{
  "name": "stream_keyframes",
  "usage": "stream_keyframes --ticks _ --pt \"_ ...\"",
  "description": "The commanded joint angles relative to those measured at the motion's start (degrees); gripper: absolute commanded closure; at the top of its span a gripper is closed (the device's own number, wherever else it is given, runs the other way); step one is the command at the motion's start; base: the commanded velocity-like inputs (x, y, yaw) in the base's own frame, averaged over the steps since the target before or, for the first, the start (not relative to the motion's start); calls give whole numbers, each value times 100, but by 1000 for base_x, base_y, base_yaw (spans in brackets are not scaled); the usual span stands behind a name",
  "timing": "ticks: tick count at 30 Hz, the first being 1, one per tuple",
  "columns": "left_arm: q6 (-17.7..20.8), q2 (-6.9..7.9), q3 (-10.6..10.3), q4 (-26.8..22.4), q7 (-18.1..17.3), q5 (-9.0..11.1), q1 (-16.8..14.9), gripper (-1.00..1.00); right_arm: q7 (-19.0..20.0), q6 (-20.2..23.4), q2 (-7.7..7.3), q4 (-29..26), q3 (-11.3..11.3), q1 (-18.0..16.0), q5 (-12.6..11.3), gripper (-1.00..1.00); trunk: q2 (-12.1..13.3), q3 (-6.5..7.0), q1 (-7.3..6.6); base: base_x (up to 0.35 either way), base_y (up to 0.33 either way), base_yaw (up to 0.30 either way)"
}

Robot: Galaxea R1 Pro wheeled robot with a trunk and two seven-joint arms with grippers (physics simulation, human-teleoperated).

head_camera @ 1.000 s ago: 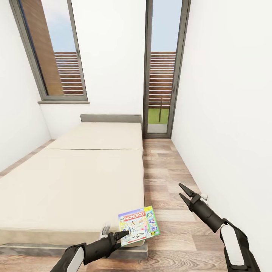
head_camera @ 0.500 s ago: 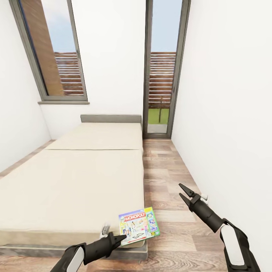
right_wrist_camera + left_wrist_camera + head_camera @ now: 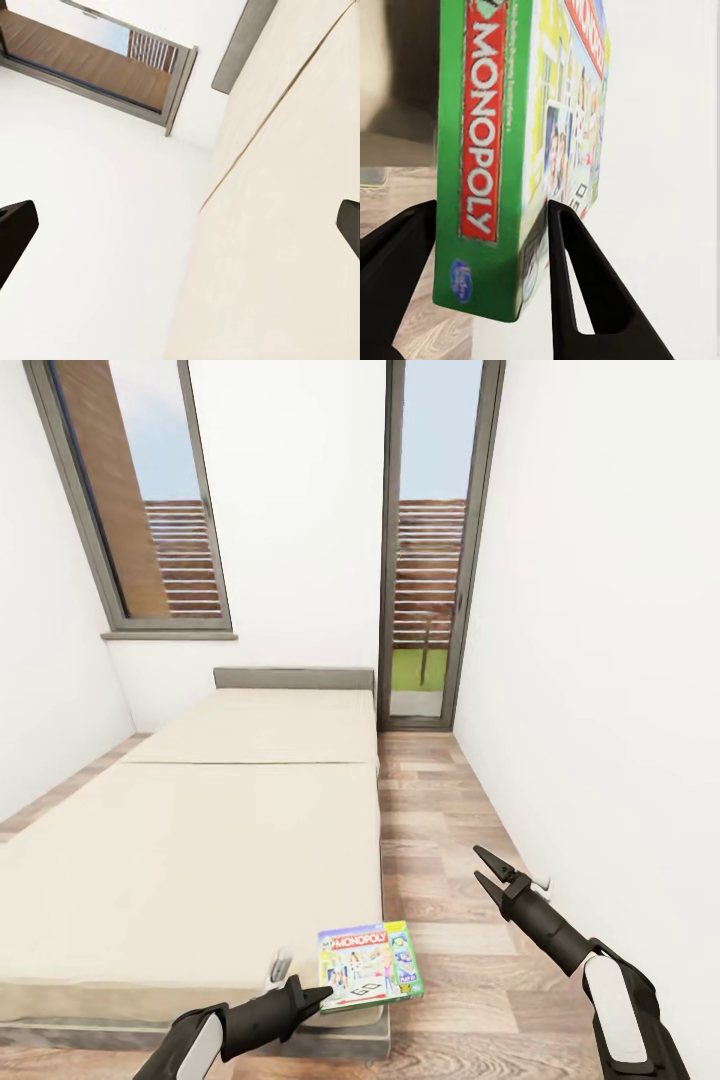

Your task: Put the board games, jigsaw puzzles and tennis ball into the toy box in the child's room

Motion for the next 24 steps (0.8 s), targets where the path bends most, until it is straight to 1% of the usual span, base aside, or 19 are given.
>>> stream_keyframes --ticks 1,16,19,22,24 --pt "31 -5 27 1 -13 -7 -3 100 13 33 5 0 -15 -5 -1 -100 39 13 -23 0 0 0" --pt "31 -5 25 1 -22 -6 -4 100 9 37 5 -8 -8 -5 7 -100 641 282 -353 0 0 0" --pt "31 -5 22 1 -165 -7 -4 100 13 34 8 -15 -9 -5 8 -100 761 336 -419 0 0 0" --pt "37 -5 20 1 -459 -12 -2 100 14 33 12 -14 5 -5 11 -100 881 390 -485 0 0 0" --pt "40 -1 16 1 -592 -14 -2 100 14 33 13 -17 18 -5 14 -100 962 426 -529 0 0 0"
